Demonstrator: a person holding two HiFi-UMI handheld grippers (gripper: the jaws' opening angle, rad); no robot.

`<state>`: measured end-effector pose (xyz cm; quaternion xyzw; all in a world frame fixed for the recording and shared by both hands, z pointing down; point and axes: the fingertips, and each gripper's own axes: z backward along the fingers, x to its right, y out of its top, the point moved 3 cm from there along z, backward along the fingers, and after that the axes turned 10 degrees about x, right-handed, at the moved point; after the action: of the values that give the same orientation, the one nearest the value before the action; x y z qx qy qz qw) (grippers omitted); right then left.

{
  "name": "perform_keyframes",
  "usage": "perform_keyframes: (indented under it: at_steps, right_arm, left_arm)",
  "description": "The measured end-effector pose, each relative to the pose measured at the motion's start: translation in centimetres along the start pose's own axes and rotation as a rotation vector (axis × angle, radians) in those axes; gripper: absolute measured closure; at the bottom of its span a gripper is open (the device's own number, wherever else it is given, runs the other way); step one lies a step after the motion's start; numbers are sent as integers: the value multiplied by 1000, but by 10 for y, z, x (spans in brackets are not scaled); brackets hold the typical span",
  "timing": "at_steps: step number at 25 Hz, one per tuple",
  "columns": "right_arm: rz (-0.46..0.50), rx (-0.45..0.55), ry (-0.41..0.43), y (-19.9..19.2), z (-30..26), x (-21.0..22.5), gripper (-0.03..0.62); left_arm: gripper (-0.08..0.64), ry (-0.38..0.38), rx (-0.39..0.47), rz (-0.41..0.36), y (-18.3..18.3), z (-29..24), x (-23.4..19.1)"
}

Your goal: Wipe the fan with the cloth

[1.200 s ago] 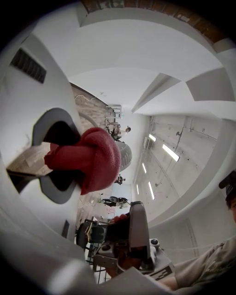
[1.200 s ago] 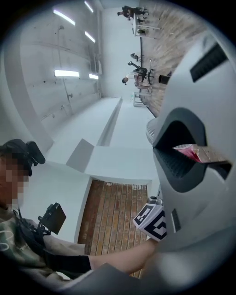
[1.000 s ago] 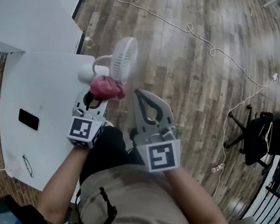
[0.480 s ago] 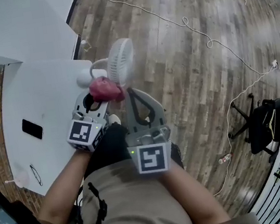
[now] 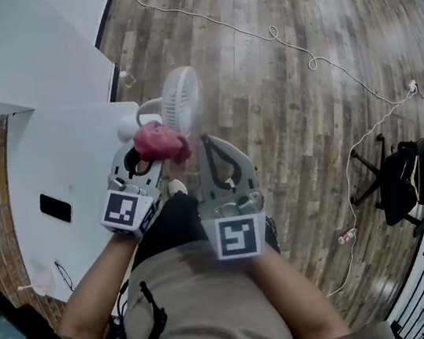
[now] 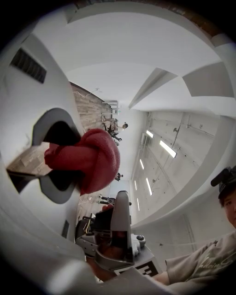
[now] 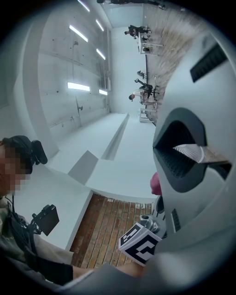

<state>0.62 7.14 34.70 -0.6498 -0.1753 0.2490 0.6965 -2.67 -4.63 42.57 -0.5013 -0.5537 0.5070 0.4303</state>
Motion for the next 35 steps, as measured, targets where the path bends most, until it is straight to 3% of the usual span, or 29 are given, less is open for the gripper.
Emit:
perform_keyframes:
  at_steps: [4, 14, 18, 30, 35]
  right_arm:
    - [-40, 0, -33, 0, -1, 0, 595]
    - [-28, 22, -49, 6, -13, 0, 595]
    - [-29, 12, -46, 4, -16, 0, 595]
    - [-2, 19, -4, 4, -23, -5, 595]
    - [-26, 25, -32, 3, -25, -2, 595]
  left_arm:
    - [453, -24, 1, -18, 7, -3, -4]
    - [453, -37, 51, -31, 27, -9, -9]
    - [453, -66, 84, 4, 36, -13, -8]
    - [451, -108, 70, 6, 49, -24, -14]
    - [453, -103, 78, 13, 52, -31, -25]
